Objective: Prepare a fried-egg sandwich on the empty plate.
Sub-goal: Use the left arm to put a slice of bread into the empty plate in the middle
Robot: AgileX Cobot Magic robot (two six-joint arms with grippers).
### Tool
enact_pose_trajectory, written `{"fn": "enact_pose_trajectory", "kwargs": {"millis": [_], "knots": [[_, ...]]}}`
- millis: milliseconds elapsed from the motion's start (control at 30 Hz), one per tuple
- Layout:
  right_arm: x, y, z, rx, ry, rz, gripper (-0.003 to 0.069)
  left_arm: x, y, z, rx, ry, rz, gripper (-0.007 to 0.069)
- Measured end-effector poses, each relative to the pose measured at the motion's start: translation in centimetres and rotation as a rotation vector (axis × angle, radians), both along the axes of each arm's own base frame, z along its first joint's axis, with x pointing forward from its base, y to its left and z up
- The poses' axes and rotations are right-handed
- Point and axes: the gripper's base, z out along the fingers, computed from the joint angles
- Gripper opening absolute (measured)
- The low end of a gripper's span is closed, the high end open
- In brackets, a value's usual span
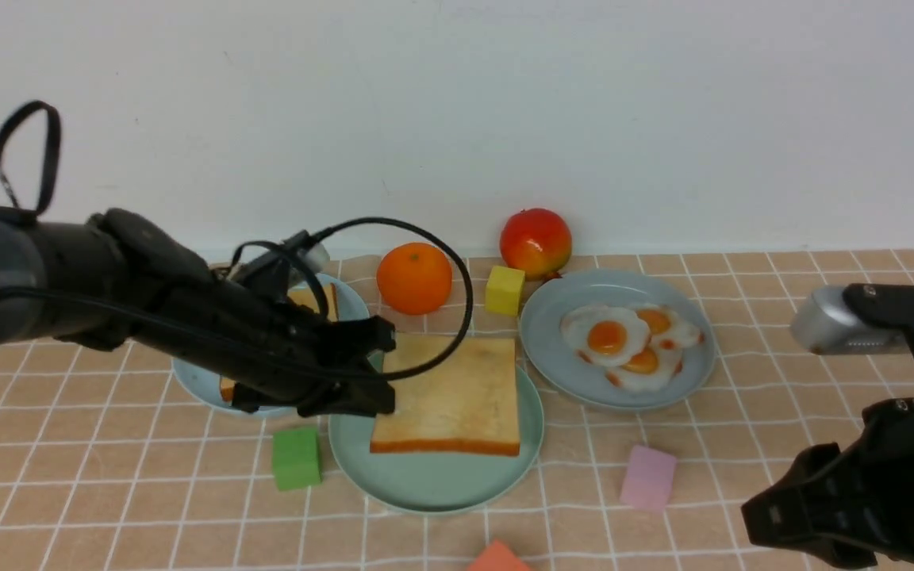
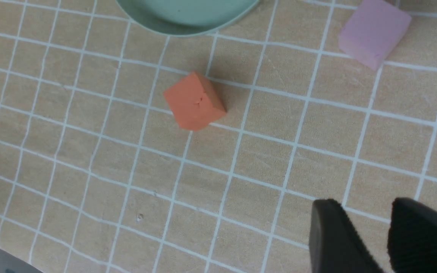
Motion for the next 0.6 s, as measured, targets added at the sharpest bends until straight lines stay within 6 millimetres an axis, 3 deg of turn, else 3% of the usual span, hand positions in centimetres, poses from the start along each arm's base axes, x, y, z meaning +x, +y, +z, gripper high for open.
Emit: {"fn": "enact_pose_trajectory", "kwargs": {"millis": [100, 333, 500, 600], "knots": [[0.00, 0.00, 0.00, 0.000, 0.000, 0.000, 0.0241, 0.27, 0.04, -1.15, -0.001, 0.047, 0.050, 0.0001], [0.06, 0.01, 0.03, 0.002, -0.007, -0.003, 0.0241, 0.40, 0.22, -1.48, 0.012, 0.058, 0.081, 0.0037], [0.29, 0.04, 0.17, 0.012, -0.033, -0.012, 0.0241, 0.25, 0.17, -1.51, 0.013, 0.069, 0.066, 0.0116], [0.52, 0.07, 0.32, 0.022, -0.060, -0.023, 0.0241, 0.10, 0.09, -1.51, 0.005, 0.084, 0.058, 0.0234]]}}
